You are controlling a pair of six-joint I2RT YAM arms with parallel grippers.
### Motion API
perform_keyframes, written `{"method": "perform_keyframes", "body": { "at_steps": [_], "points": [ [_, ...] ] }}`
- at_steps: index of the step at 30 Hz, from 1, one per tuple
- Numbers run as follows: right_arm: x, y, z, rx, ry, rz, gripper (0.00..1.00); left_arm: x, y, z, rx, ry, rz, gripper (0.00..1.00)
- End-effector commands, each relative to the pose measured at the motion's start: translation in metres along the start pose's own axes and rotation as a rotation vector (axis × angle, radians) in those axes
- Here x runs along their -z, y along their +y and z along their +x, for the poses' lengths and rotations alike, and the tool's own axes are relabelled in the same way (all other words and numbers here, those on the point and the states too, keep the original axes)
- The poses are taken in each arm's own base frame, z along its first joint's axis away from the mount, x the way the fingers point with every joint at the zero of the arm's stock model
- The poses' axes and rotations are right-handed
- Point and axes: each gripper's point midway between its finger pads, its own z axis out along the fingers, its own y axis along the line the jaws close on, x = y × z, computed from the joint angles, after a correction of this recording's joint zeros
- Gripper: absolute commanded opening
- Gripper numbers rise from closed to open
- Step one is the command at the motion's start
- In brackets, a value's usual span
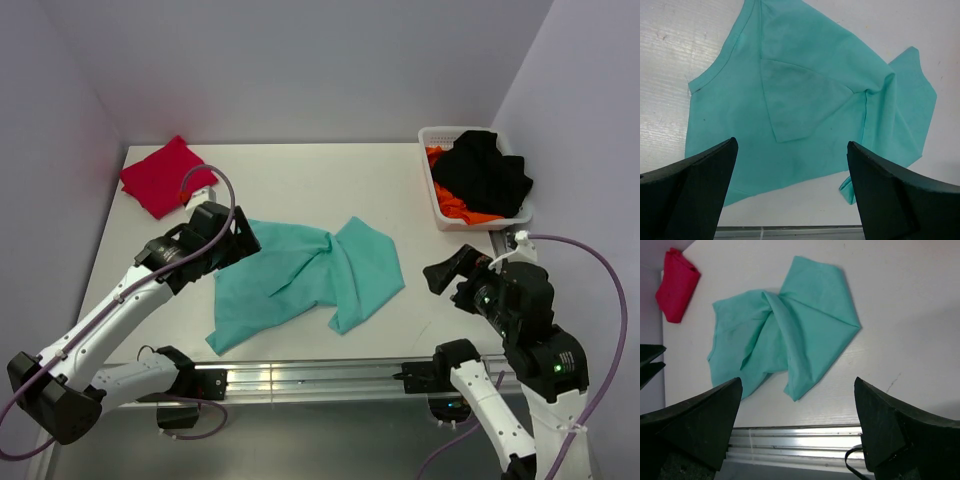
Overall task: Fold and stack the t-shirts
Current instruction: Flatten the tshirt out
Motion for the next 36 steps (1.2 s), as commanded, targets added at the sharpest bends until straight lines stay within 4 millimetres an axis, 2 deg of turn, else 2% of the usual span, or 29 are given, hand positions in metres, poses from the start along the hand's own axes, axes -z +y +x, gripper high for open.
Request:
{"method": "perform_keyframes", "body": {
  "at_steps": [1, 4, 5, 7, 8, 9, 10, 12, 14, 21, 26, 31, 36],
  "points": [
    [-0.004, -0.014, 0.002, 0.0, 0.02, 0.087, 1.0, 0.0, 0.0, -0.001, 0.008, -0.017, 0.007, 0.98],
    [-0.008, -0.006, 0.017, 0.022, 0.053, -0.006, 1.0, -0.012, 0.005, 0.019, 0.018, 0.036, 0.003, 0.98],
    [-0.01, -0.003, 0.024, 0.032, 0.059, -0.05, 1.0, -0.022, 0.014, 0.035, 0.033, 0.075, -0.027, 0.98],
    [-0.008, 0.006, 0.027, 0.031, 0.053, -0.121, 1.0, -0.032, 0.008, 0.055, 0.072, 0.127, 0.005, 0.97],
    [-0.009, 0.006, 0.029, 0.031, 0.055, -0.131, 1.0, -0.04, 0.016, 0.074, 0.071, 0.166, -0.005, 0.97],
    [-0.008, 0.007, 0.029, 0.032, 0.049, -0.139, 1.0, -0.041, 0.01, 0.086, 0.068, 0.186, 0.022, 0.97],
    [-0.009, 0.008, 0.028, 0.032, 0.05, -0.14, 1.0, -0.044, -0.004, 0.09, 0.102, 0.18, 0.077, 0.97],
    [-0.011, 0.006, 0.028, 0.04, 0.055, -0.125, 1.0, -0.052, -0.003, 0.108, 0.08, 0.197, 0.08, 0.97],
    [-0.014, 0.005, 0.029, 0.045, 0.076, -0.107, 1.0, -0.064, -0.002, 0.113, 0.068, 0.193, 0.063, 0.97],
    [-0.009, 0.001, 0.033, 0.039, 0.077, -0.103, 1.0, -0.094, -0.025, 0.108, -0.01, 0.184, 0.04, 0.96],
    [-0.005, -0.006, 0.034, 0.045, 0.075, -0.071, 1.0, -0.11, -0.026, 0.112, 0.01, 0.192, -0.001, 0.96],
    [-0.004, -0.012, 0.034, 0.045, 0.075, -0.037, 1.0, -0.111, -0.017, 0.115, 0.041, 0.185, -0.037, 0.95],
    [-0.006, -0.015, 0.036, 0.045, 0.081, -0.023, 1.0, -0.096, -0.005, 0.108, 0.085, 0.134, -0.058, 0.95]
  ]
}}
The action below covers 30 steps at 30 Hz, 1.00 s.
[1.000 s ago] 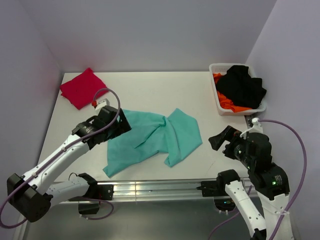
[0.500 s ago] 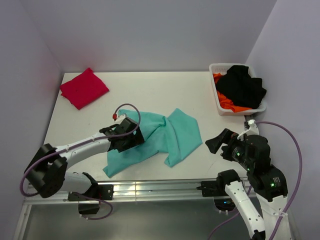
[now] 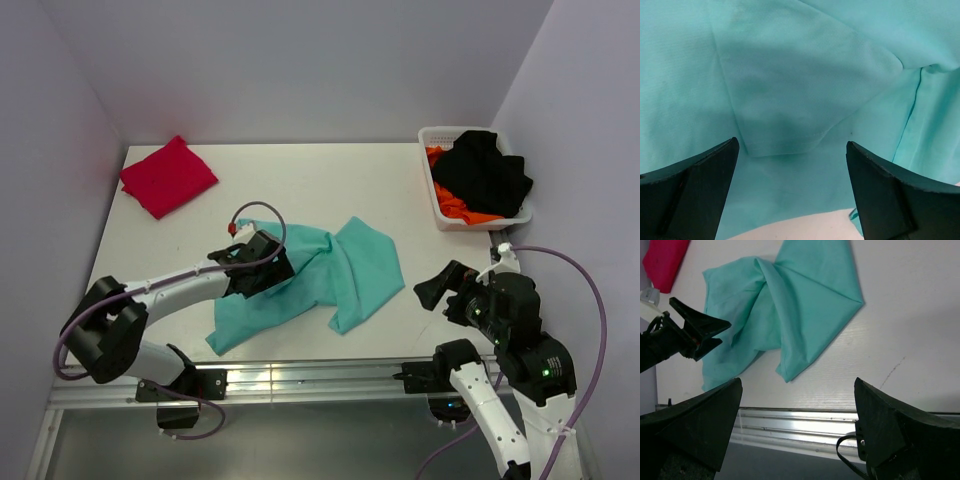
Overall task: Fold and stack the t-shirts
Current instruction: Flatten the tshirt out
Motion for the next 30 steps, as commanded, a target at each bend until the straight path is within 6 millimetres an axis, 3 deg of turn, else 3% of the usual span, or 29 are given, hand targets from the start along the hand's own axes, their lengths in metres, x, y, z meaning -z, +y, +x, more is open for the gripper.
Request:
{"method": "perform_keyframes", "body": {
  "at_steps": [1, 7, 19, 30],
  "points": [
    [0.003, -0.001, -0.004, 0.02, -0.019, 0.006, 1.0, 0.017, 0.002, -0.012, 0.067, -0.075, 0.025, 0.95],
    [0.0, 0.0, -0.004, 0.021, -0.008, 0.007, 1.0, 0.006, 0.009, 0.0, 0.089, -0.053, 0.035, 0.95],
    [0.004, -0.006, 0.0, 0.045, 0.018, 0.037, 1.0, -0.021, -0.002, 0.011, 0.142, -0.032, 0.04, 0.96],
    [0.005, -0.012, 0.0, 0.081, 0.026, 0.066, 1.0, -0.02, -0.022, 0.011, 0.148, -0.04, 0.036, 0.93]
  ]
}}
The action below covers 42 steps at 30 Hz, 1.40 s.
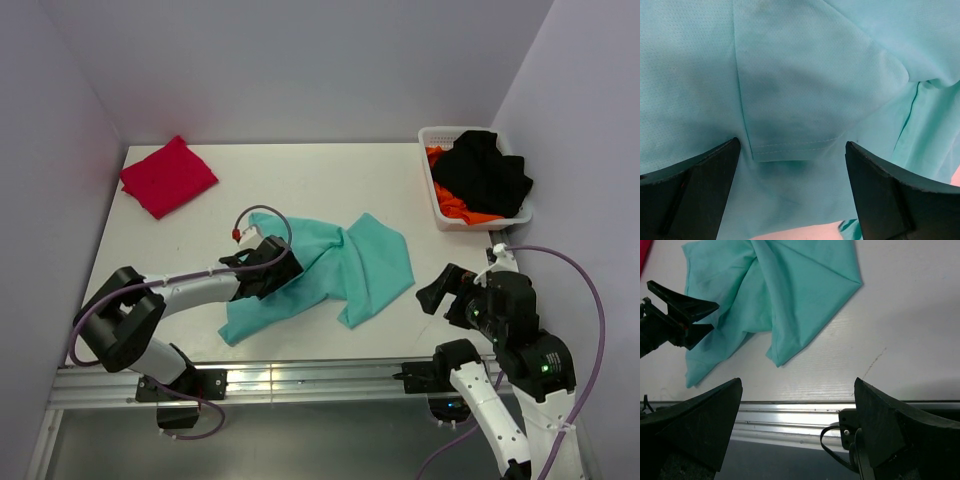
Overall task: Fold and stack the t-shirts
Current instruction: Flatten the tshirt out
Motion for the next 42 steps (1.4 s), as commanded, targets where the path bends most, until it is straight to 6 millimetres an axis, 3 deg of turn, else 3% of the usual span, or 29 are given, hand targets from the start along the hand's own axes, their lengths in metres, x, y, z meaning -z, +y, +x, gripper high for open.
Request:
{"method": "perform_keyframes", "body": {
  "at_steps": [1, 6, 8, 16, 24, 42],
  "points": [
    [0.005, 0.003, -0.009, 0.035, -0.019, 0.001, 1.0, 0.004, -0.002, 0.003, 0.02, 0.005, -0.029, 0.93],
    [0.005, 0.003, -0.008, 0.043, -0.02, -0.009, 1.0, 0.03, -0.021, -0.014, 0.052, -0.051, 0.02, 0.91],
    [0.004, 0.003, -0.008, 0.044, -0.017, -0.009, 1.0, 0.031, -0.024, -0.015, 0.051, -0.05, 0.025, 0.91],
    [0.005, 0.002, -0.007, 0.047, -0.016, -0.008, 1.0, 0.012, -0.014, 0.008, 0.023, -0.005, -0.028, 0.9],
    [0.006, 0.002, -0.006, 0.047, -0.017, -0.011, 1.0, 0.003, -0.004, 0.016, 0.01, 0.005, -0.063, 0.9],
    [0.005, 0.001, -0.003, 0.049, -0.006, -0.011, 1.0, -0.01, -0.028, 0.002, -0.007, -0.028, -0.073, 0.88]
  ]
}}
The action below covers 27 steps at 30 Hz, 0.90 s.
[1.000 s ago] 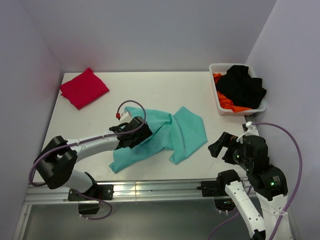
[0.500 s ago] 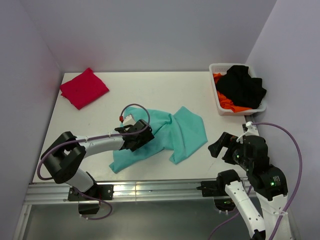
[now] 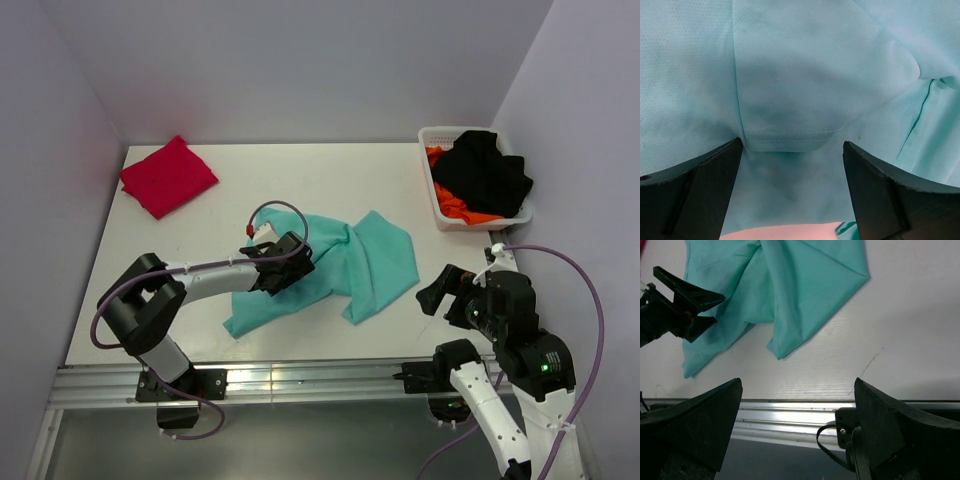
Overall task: Fold and stack the t-shirts
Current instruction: Flatten the tshirt out
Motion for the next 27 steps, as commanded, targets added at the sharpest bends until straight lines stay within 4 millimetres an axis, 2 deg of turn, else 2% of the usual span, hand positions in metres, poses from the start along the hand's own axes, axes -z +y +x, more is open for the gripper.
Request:
{"method": "perform_keyframes", "body": {
  "at_steps": [1, 4, 12, 16, 22, 25, 27],
  "points": [
    [0.005, 0.003, -0.005, 0.024, -0.021, -0.017, 1.0, 0.0, -0.007, -0.012, 0.01, -0.03, 0.001, 0.88],
    [0.005, 0.003, -0.005, 0.024, -0.022, -0.019, 1.0, 0.005, -0.015, -0.021, 0.022, -0.049, 0.023, 0.86],
    [0.005, 0.004, -0.006, 0.026, -0.024, -0.024, 1.0, -0.003, -0.026, -0.034, 0.028, -0.048, 0.022, 0.83],
    [0.005, 0.004, -0.006, 0.026, -0.024, -0.02, 1.0, -0.01, -0.033, -0.031, 0.012, -0.032, 0.015, 0.82],
    [0.005, 0.004, -0.007, 0.024, -0.029, -0.018, 1.0, -0.026, -0.026, -0.017, -0.005, 0.01, -0.02, 0.8],
    [0.005, 0.004, -0.007, 0.026, -0.032, -0.02, 1.0, -0.03, -0.021, -0.014, -0.011, 0.018, -0.035, 0.74],
    [0.005, 0.004, -0.007, 0.025, -0.036, -0.022, 1.0, -0.03, -0.021, -0.015, -0.01, 0.013, -0.037, 0.66]
  ]
}}
